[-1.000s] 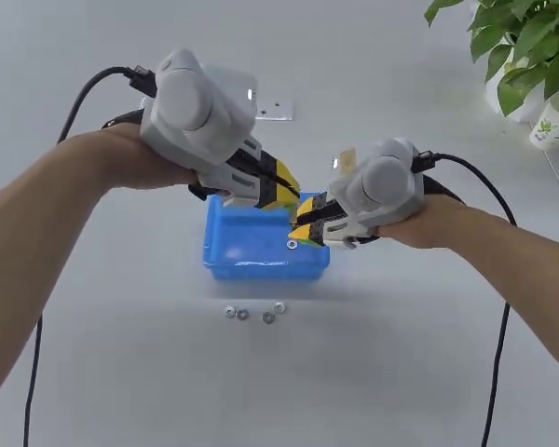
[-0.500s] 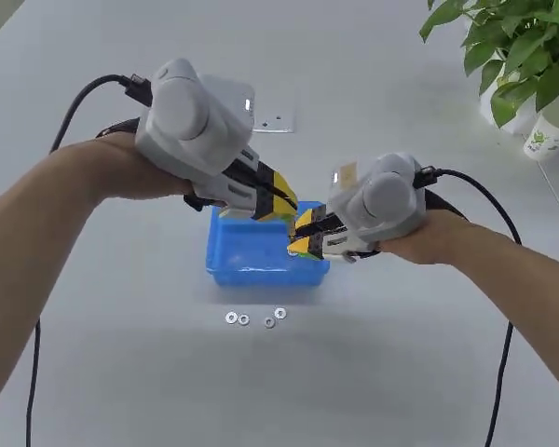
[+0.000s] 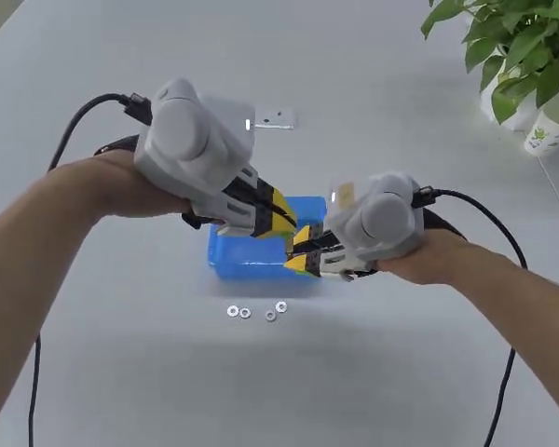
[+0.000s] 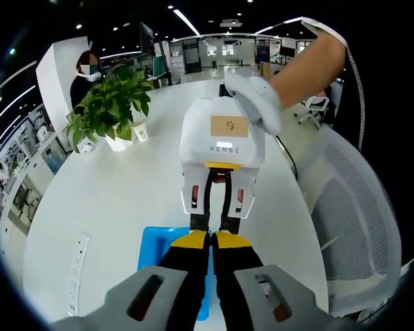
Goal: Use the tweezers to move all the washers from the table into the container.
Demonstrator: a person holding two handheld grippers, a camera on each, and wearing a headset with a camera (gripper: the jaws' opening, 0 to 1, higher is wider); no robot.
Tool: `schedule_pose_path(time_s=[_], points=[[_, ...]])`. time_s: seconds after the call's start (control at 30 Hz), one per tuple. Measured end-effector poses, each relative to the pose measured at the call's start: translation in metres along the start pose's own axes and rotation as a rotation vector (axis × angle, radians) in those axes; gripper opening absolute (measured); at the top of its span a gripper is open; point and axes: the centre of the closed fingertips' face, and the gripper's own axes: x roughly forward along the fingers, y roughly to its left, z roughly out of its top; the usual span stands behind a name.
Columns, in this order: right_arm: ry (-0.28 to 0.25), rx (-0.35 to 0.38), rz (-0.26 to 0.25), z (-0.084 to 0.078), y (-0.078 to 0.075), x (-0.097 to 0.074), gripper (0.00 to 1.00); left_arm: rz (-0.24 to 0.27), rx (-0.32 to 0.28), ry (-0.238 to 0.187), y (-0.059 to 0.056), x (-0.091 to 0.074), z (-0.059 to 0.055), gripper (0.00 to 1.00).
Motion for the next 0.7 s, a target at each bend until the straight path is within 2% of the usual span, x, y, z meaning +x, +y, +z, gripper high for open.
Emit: schedule_pose_path(time_s=[0.7], points=[[0.004,0.022,0.032,-0.011,0.021,0.013,0.12,-0.015,-0.03,0.002,-0.02,0.011,-0.015,0.05]])
